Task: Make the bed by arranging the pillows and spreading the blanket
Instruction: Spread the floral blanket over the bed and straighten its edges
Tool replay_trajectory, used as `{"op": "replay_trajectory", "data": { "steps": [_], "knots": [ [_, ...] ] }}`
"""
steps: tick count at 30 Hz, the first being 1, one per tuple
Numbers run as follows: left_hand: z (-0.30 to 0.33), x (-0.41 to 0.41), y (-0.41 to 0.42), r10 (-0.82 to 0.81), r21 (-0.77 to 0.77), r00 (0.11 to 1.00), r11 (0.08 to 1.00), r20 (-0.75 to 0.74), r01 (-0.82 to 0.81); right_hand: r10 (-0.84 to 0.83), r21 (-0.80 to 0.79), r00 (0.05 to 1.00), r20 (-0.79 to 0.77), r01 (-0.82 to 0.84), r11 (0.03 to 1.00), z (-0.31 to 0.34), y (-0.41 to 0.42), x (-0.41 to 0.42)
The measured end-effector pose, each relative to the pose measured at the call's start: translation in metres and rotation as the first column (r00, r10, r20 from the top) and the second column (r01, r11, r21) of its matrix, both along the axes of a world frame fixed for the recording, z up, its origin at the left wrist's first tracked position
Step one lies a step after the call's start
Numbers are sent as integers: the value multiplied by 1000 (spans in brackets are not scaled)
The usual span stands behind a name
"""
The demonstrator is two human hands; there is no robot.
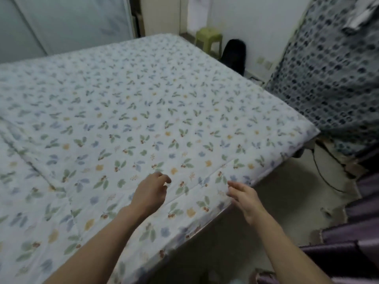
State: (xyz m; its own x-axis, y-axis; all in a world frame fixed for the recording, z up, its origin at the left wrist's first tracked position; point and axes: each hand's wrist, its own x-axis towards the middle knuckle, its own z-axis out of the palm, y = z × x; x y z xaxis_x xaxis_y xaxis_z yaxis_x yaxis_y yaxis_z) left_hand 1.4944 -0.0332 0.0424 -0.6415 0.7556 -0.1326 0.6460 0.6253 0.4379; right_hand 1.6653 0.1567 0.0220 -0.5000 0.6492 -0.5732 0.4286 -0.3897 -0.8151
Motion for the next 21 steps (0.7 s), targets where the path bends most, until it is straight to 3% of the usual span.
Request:
{"op": "replay_trajectory", "data": {
  "steps": [5, 13, 21],
  "knots": [
    [57, -9, 77, -15, 155, 998, 988, -67, 25, -23, 139, 985, -169, 47, 989, 62, 65, 9],
    [106, 21, 232, -60, 313, 996, 947, -62, 76, 18, 323, 950, -313, 89, 942, 131, 200, 59],
    [156, 76, 402, -204, 478, 977, 853, -61, 208, -85, 410, 904, -419, 271, 871, 185, 333, 126]
  ]
}}
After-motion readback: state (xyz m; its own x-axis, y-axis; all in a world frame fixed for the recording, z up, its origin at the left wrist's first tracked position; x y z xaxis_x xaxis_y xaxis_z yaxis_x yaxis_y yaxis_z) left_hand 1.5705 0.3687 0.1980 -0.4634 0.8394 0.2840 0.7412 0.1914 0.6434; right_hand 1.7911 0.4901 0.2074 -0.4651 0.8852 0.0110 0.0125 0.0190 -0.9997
